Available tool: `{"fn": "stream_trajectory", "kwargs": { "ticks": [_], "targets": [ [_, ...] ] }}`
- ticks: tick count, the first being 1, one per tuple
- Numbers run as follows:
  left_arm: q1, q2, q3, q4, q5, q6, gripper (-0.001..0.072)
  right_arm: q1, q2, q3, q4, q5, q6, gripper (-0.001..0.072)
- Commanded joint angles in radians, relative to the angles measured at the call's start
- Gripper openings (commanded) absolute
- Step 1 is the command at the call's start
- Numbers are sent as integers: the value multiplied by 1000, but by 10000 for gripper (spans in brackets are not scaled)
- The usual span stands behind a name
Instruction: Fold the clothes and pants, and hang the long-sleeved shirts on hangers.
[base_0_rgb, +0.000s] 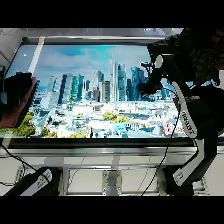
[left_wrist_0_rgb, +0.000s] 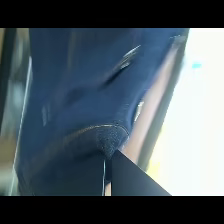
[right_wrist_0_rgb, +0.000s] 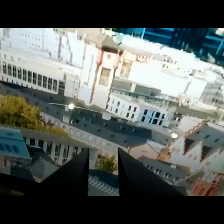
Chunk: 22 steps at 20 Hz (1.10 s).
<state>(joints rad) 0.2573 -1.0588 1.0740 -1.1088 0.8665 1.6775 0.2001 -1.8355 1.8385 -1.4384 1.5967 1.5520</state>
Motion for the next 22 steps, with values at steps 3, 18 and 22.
{"fn": "stream_trajectory", "kwargs": {
  "ticks": [3,18,22],
  "targets": [
    [-329,14,463,-327,55,85,50,0,54,1,34,53,-28,193],
    [-710,-284,859,-509,372,-2,51,0,364,-7,169,120,-108,192],
    [-638,-293,667,-510,317,-33,52,14,364,-96,328,111,-149,189]
  ]
}}
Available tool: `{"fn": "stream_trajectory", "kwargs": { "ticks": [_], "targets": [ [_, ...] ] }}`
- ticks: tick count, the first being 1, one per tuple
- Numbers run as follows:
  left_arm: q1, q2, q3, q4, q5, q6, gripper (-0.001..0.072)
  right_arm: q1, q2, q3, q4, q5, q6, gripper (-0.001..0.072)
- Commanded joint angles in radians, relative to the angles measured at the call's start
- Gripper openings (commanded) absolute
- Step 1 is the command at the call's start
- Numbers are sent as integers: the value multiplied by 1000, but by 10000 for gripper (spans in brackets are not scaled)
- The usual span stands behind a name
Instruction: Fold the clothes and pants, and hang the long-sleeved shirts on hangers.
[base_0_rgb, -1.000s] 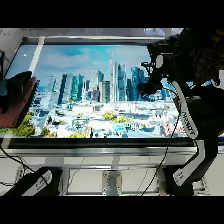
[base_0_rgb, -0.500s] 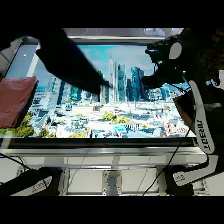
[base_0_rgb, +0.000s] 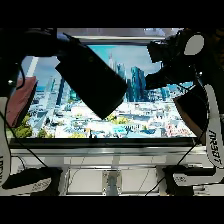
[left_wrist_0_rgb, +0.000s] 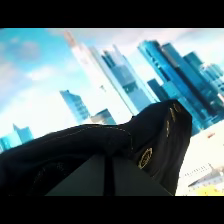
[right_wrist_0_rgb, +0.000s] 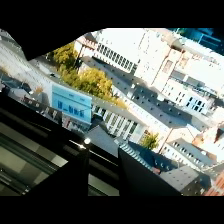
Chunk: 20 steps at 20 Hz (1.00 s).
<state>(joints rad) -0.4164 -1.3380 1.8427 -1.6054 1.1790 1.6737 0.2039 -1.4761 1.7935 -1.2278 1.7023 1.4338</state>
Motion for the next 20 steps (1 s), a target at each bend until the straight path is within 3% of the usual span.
{"fn": "stream_trajectory", "kwargs": {
  "ticks": [1,2,3,4,6,10,11,12,13,14,16,19,20],
  "targets": [
    [59,-16,-156,-20,-19,-28,52,27,5,-85,146,-3,-48,128],
    [79,-18,-202,-20,-39,-29,53,54,5,-121,151,-21,-65,39],
    [96,-18,-243,-27,-54,-28,52,83,5,-152,150,-34,-80,37],
    [109,-18,-275,-27,-66,-28,52,108,5,-177,149,-56,-95,47],
    [132,-21,-308,-14,-95,-28,53,147,4,-202,127,-97,-97,169],
    [204,-69,-311,50,-101,-28,72,234,3,-206,109,-210,-109,203],
    [230,-77,-311,62,-101,-23,215,277,0,-214,84,-261,-111,204],
    [252,-78,-311,66,-103,5,405,321,-8,-218,53,-302,-124,207],
    [275,-75,-311,66,-101,48,528,369,-20,-219,18,-338,-148,269],
    [294,-69,-310,66,-96,86,533,419,-37,-219,-22,-372,-186,327],
    [329,-47,-310,65,-101,128,533,521,-85,-219,-103,-418,-268,339],
    [375,1,-311,65,-103,273,533,617,-201,-219,-166,-421,-296,355],
    [389,18,-311,64,-94,331,533,639,-248,-219,-177,-430,-296,404]
  ]
}}
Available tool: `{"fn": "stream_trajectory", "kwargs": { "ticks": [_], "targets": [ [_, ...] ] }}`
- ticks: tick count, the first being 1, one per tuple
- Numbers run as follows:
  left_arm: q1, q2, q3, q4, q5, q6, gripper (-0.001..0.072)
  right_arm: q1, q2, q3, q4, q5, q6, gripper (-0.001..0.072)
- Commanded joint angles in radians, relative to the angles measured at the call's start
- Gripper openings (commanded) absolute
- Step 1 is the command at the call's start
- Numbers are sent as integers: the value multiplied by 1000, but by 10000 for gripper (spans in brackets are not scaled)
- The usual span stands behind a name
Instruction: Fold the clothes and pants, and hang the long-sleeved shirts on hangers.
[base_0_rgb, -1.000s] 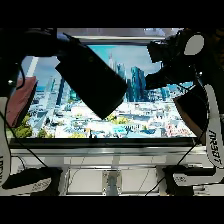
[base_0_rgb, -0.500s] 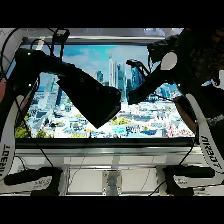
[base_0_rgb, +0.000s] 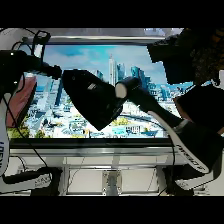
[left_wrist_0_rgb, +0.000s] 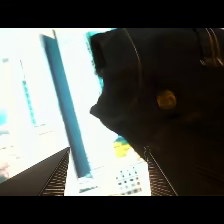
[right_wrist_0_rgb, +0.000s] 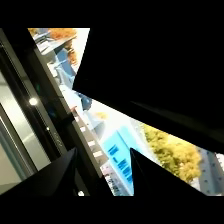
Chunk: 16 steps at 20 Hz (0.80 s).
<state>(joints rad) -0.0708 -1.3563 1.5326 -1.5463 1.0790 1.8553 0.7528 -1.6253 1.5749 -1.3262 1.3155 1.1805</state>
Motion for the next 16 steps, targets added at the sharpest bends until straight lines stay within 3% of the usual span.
{"fn": "stream_trajectory", "kwargs": {
  "ticks": [1,3,7,9,16],
  "targets": [
    [59,54,0,6,21,214,533,108,-137,0,-90,-57,-43,403],
    [89,83,0,5,52,301,533,132,-188,0,-98,-79,-50,404],
    [138,94,-4,-13,130,385,532,159,-225,0,-87,-101,-95,406],
    [143,96,-26,-14,153,402,531,186,-227,0,-89,-139,-120,439],
    [143,95,-88,-30,158,412,531,213,-235,-1,-172,-229,-117,432]
  ]
}}
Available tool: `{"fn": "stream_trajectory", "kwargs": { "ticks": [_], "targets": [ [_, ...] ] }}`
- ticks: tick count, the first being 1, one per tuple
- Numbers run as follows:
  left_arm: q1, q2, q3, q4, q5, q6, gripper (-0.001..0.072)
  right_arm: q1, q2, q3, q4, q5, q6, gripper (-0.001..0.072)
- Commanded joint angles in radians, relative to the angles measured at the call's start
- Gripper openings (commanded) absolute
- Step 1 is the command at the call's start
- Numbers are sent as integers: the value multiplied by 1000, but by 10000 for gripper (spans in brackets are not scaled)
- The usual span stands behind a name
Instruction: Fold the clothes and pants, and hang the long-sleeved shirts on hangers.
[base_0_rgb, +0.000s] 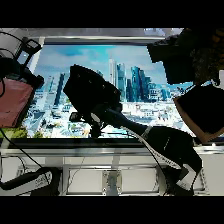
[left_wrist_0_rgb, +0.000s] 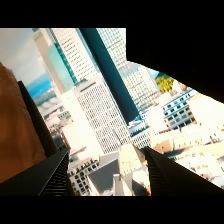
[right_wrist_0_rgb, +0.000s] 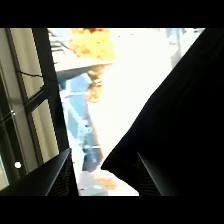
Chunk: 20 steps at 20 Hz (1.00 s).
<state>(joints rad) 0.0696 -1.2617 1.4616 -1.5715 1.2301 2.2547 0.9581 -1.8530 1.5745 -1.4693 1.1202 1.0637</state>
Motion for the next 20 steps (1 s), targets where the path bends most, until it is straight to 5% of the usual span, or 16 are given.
{"fn": "stream_trajectory", "kwargs": {
  "ticks": [1,7,12,13,20],
  "targets": [
    [3,0,-17,-4,7,13,532,8,-12,0,-34,-40,0,431],
    [3,0,-17,-4,7,14,531,-5,-35,0,-106,-48,24,369],
    [3,0,-17,-12,8,25,530,-24,-39,0,-107,-31,39,128],
    [2,0,-17,-12,12,43,531,-24,-39,0,-109,-30,46,31],
    [-1,-13,-157,-121,39,292,532,-92,-11,0,-88,237,108,15]
  ]
}}
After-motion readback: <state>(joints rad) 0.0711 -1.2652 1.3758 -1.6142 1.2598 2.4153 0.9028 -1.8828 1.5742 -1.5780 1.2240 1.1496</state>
